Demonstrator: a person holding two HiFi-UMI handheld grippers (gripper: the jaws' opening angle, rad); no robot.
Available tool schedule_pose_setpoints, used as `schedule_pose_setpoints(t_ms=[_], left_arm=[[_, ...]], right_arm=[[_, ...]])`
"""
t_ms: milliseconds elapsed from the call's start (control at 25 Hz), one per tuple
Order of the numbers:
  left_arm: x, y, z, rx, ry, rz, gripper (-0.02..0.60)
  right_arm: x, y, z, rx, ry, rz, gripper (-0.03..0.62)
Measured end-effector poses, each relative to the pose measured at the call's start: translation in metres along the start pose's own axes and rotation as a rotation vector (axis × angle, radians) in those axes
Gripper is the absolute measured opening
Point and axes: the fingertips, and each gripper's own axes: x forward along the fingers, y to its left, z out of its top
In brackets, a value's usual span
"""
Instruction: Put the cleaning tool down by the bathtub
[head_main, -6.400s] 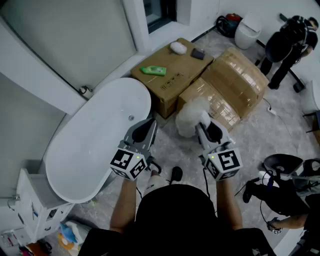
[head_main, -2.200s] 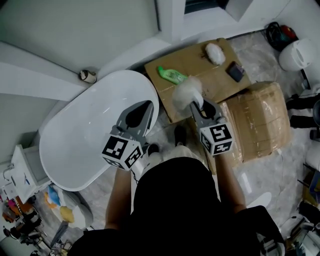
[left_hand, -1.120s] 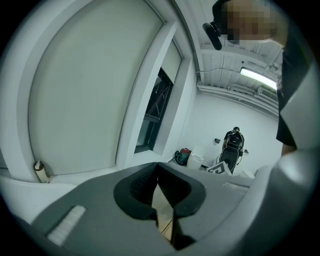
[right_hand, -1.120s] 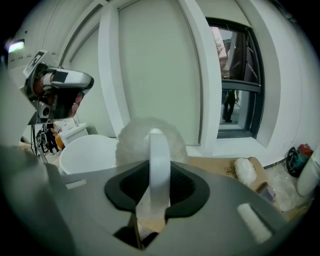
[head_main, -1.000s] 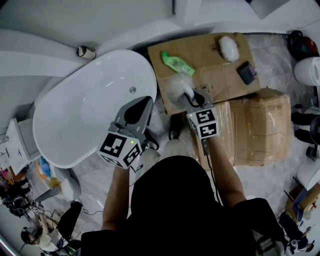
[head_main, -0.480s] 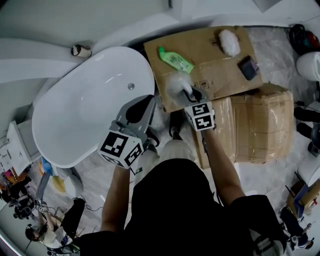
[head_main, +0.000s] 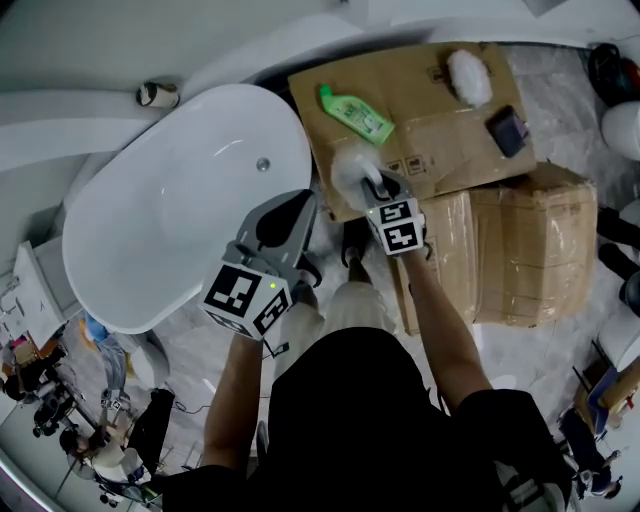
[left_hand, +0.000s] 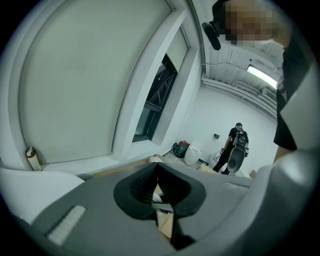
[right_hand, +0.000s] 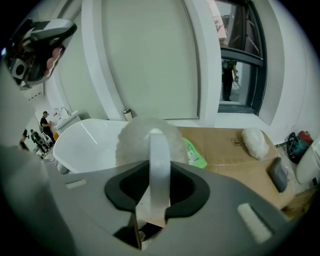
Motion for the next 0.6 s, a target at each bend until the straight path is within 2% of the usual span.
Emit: schedule_pose_setpoints(t_ms=[600], left_arm=[[0.009,0.030,-0.027,-0.045,0.037,0.032,-0.002]], right_arm=[[0.060,-0.007,-0.040,0.018,0.099,-0.004,0.097]])
